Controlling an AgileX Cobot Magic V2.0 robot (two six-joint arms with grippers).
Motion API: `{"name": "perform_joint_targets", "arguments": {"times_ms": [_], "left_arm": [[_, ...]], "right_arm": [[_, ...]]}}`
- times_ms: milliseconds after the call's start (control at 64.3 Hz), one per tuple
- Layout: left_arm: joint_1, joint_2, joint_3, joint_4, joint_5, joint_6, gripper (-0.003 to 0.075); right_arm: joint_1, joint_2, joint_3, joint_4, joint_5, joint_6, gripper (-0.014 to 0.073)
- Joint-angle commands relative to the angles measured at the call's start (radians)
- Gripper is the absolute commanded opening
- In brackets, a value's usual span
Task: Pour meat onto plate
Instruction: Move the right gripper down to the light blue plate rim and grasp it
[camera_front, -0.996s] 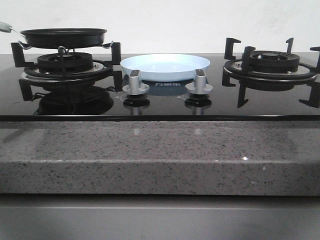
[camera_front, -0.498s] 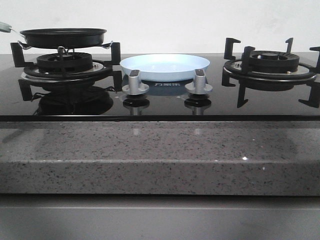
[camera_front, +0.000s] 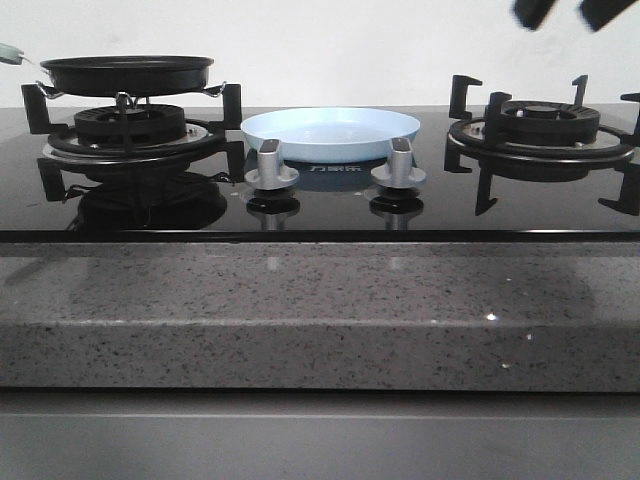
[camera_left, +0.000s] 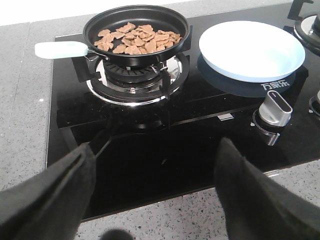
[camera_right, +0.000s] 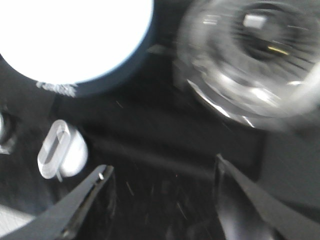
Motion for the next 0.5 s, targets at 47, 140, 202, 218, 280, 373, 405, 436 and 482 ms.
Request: {"name": "perform_joint_targets", "arguments": {"times_ms": [47, 140, 202, 218, 280, 373, 405, 436, 482], "left_arm": [[-0.008, 0.006, -0.037, -0.006, -0.071, 0.000, 0.0491], [-0.008, 0.006, -0.037, -0.006, -0.068, 0.000, 0.0491], [-0.008, 0.006, -0.037, -0.006, -0.068, 0.000, 0.0491], [-0.008, 0.006, -0.037, -0.006, -0.068, 0.000, 0.0491], [-0.008, 0.006, -0.037, -0.006, -0.068, 0.000, 0.0491], [-0.008, 0.006, -0.037, -0.006, -0.068, 0.000, 0.0491], [-0.008, 0.006, -0.037, -0.006, -0.068, 0.000, 0.0491], [-0.008, 0.006, -0.037, -0.006, -0.068, 0.000, 0.0491], [-0.008, 0.006, -0.037, -0.006, -0.068, 0.000, 0.0491]], "right_arm": [[-0.019, 0.100, -0.178, 0.109, 0.027, -0.075, 0.0459], [-0.027, 0.183, -0.272, 0.144, 0.057, -0.092, 0.0459], [-0.027, 0.234, -0.333, 0.147, 0.067, -0.093, 0.0459], [-0.027, 0.245, -0.346, 0.147, 0.069, -0.093, 0.0459], [-0.027, 0.293, -0.403, 0.148, 0.074, -0.095, 0.0459], [-0.027, 0.370, -0.491, 0.148, 0.091, -0.100, 0.0451], [-0.027, 0.390, -0.514, 0.148, 0.098, -0.100, 0.0440], [-0.027, 0.410, -0.535, 0.148, 0.105, -0.103, 0.0421], [-0.027, 0.442, -0.570, 0.150, 0.113, -0.108, 0.0395]]}}
